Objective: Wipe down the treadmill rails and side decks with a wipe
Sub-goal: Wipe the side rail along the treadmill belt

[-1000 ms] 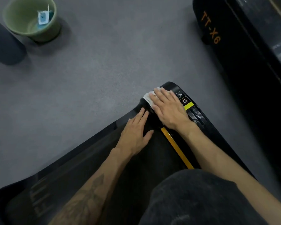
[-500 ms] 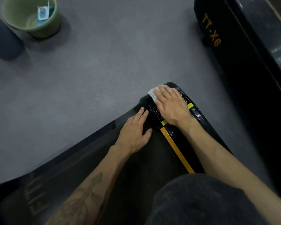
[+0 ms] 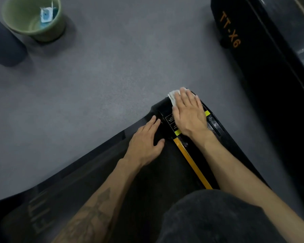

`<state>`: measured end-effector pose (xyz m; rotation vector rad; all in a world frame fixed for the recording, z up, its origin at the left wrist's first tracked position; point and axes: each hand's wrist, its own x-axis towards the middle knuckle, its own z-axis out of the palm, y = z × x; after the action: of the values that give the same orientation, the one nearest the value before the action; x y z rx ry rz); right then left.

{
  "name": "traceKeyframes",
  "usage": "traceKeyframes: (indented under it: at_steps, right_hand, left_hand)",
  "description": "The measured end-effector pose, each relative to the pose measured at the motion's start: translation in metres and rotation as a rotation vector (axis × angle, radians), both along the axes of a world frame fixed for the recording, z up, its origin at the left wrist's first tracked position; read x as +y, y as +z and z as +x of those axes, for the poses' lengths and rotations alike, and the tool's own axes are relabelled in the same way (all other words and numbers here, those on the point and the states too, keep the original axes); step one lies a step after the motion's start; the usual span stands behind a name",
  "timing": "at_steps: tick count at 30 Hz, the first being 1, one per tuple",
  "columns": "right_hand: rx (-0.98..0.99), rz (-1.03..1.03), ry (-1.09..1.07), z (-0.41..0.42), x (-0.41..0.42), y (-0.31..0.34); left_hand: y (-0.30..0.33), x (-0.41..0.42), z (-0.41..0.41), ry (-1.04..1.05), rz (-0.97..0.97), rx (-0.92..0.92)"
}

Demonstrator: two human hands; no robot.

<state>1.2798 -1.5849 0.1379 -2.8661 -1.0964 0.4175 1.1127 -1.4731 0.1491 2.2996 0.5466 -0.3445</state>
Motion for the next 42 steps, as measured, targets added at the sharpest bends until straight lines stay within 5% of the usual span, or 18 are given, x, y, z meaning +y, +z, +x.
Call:
traceKeyframes:
  at_steps: [3, 9, 16, 22, 29, 42]
  right_hand:
    - [-0.038, 0.069, -0.087, -0.029, -0.009, -0.005]
    - [-0.01, 0.04, 0.112, -0.012, -0.007, -0.005]
    - [-0.057, 0.053, -0.155, -0.021, -0.012, -0.007]
    - [-0.026, 0.041, 0.002, -0.021, -0.002, -0.009]
    - [-0.011, -0.014, -0.223, -0.001, -0.004, -0.003]
    - [0.008, -0.05, 0.071, 0.006, 0.026, -0.002]
  left_hand:
    - [0.001, 0.001, 0.001, 0.014, -0.015, 0.001]
    - [0.002, -0.002, 0.001, 0.04, -0.008, -0.017]
    - [0.0, 0.0, 0.001, 0.023, 0.008, -0.017]
    - [0.0, 0.0, 0.0, 0.029, 0.009, -0.032]
    - [-0.002, 0.001, -0.002, 0.022, 0.006, -0.025]
    - [-0.002, 0.003, -0.003, 0.041, -0.013, -0.061]
